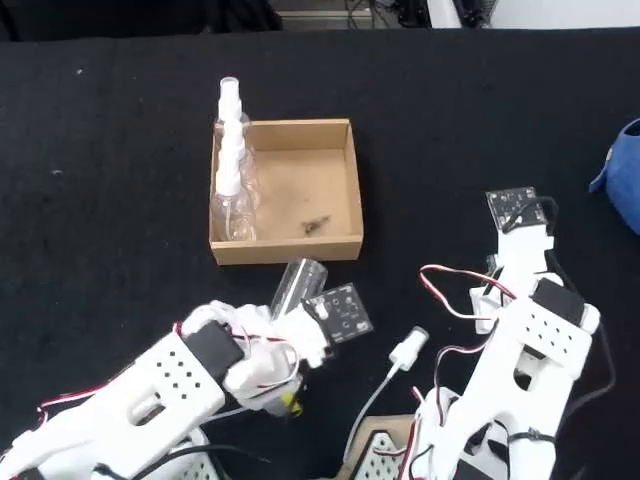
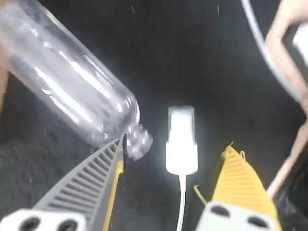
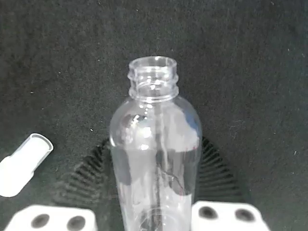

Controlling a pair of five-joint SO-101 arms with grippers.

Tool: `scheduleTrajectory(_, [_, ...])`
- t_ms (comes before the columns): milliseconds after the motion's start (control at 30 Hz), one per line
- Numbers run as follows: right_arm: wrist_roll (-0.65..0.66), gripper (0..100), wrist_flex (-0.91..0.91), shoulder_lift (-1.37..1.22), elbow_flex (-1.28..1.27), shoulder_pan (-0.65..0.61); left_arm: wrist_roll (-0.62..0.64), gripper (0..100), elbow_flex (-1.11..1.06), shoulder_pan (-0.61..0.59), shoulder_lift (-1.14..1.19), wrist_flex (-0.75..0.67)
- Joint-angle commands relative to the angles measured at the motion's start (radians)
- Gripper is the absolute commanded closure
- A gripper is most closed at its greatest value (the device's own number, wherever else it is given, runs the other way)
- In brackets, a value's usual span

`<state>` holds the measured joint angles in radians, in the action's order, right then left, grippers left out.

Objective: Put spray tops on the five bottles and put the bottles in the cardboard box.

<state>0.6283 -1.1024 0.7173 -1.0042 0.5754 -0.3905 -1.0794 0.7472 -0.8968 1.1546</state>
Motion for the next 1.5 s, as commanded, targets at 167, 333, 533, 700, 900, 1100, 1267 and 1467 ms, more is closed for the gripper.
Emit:
scheduleTrajectory(167, [0.003,86.4,0.025,-0.001,0.01,0.02,0.04,81,-0.074,0.033,0.124,-0.167])
scheduleTrajectory(333, [0.003,86.4,0.025,-0.001,0.01,0.018,0.04,81,-0.081,0.033,0.19,-0.19])
scheduleTrajectory(533, [0.005,86.4,0.026,-0.001,0.01,0.018,0.04,82,-0.082,0.035,0.192,-0.184])
scheduleTrajectory(700, [0.005,86.4,0.026,-0.001,0.01,0.018,0.035,82,-0.051,0.035,0.19,-0.115])
scheduleTrajectory(900, [0.002,86.4,0.025,-0.001,0.005,-0.017,0.038,82,-0.133,0.033,0.195,-0.21])
scheduleTrajectory(1100, [-0.005,86.4,0.017,-0.001,0.008,-0.057,0.038,85,-0.153,0.033,0.201,-0.239])
scheduleTrajectory(1267, [-0.005,86.4,0.017,0.004,0.01,-0.052,0.04,95,-0.162,0.036,0.19,-0.241])
scheduleTrajectory(1467, [-0.005,86.4,0.015,-0.001,0.041,-0.008,0.04,97,-0.117,0.028,0.189,-0.183])
